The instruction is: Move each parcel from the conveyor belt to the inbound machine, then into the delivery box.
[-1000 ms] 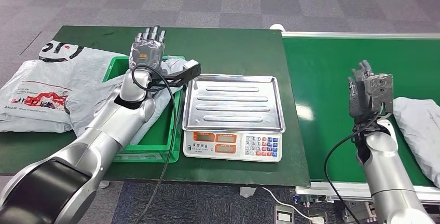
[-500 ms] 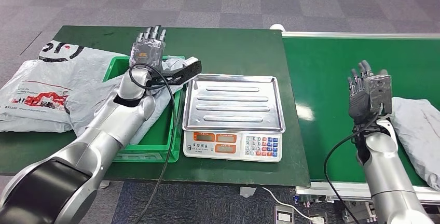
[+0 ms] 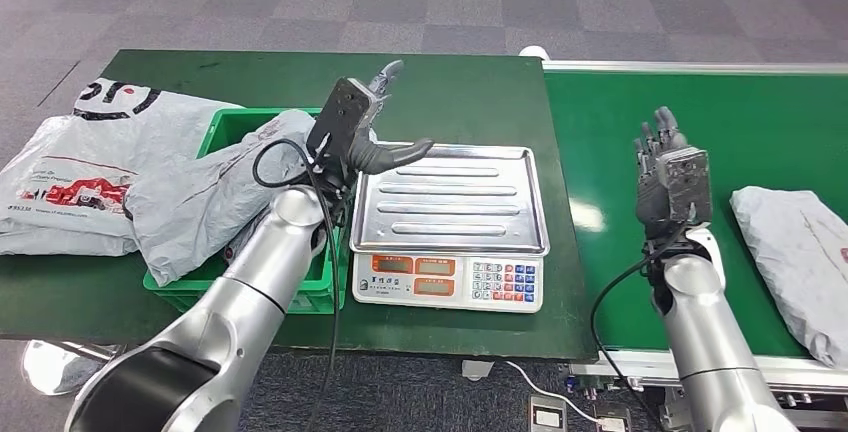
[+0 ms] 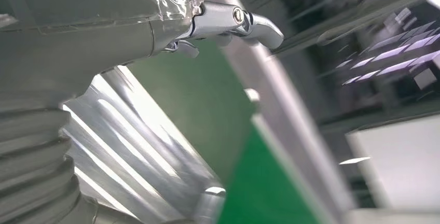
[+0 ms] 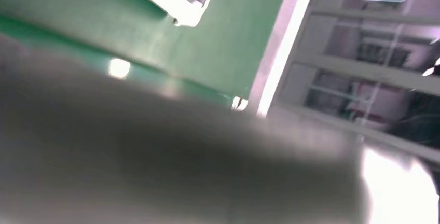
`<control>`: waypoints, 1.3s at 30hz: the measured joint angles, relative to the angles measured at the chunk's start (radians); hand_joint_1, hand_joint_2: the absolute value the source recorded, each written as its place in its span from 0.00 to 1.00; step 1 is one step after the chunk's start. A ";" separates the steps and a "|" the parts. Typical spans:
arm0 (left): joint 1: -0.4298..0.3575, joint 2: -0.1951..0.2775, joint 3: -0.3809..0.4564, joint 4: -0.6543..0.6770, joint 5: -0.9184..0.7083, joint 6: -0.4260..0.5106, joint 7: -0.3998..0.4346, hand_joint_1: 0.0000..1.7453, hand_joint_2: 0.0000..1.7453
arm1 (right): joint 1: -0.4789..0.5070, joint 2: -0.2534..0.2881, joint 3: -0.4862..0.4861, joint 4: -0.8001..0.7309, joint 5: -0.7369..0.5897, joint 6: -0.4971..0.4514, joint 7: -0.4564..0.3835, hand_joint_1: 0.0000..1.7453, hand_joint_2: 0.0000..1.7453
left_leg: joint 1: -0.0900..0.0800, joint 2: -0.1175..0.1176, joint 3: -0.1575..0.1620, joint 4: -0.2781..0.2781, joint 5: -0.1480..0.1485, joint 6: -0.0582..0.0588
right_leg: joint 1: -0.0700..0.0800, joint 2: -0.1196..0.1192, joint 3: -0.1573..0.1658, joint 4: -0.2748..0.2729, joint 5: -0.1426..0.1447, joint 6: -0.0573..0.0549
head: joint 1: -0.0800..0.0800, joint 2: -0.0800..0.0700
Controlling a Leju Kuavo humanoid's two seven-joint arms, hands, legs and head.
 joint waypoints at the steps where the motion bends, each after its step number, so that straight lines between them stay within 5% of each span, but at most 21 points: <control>1: 0.010 -0.011 -0.008 -0.001 0.039 0.034 -0.023 0.00 1.00 | -0.007 0.013 0.010 0.005 -0.004 -0.006 -0.011 0.00 1.00 | 0.000 0.000 0.000 0.000 0.000 0.000 | 0.000 0.000 0.000 0.000 0.000 0.000 | 0.000 0.000; 8: 0.060 -0.043 -0.112 0.000 0.257 0.184 -0.123 0.00 1.00 | -0.082 0.098 0.074 0.081 -0.025 -0.034 -0.057 0.00 1.00 | 0.000 0.000 0.000 0.000 0.001 0.000 | 0.000 -0.001 0.000 0.000 0.000 0.000 | 0.000 0.000; 16: 0.112 -0.043 -0.206 0.019 0.295 0.221 -0.173 0.00 1.00 | -0.102 0.142 0.097 0.140 -0.016 -0.042 -0.085 0.00 1.00 | 0.000 -0.001 0.000 0.000 0.000 0.000 | 0.000 -0.001 0.000 0.000 0.000 0.000 | 0.000 0.000; 39: 0.116 -0.042 -0.275 0.058 0.253 0.281 -0.194 0.00 1.00 | -0.055 0.160 0.097 0.161 0.004 -0.088 -0.075 0.00 1.00 | 0.000 0.000 0.000 0.000 0.000 0.000 | 0.000 -0.001 0.000 0.000 0.000 0.000 | 0.000 0.000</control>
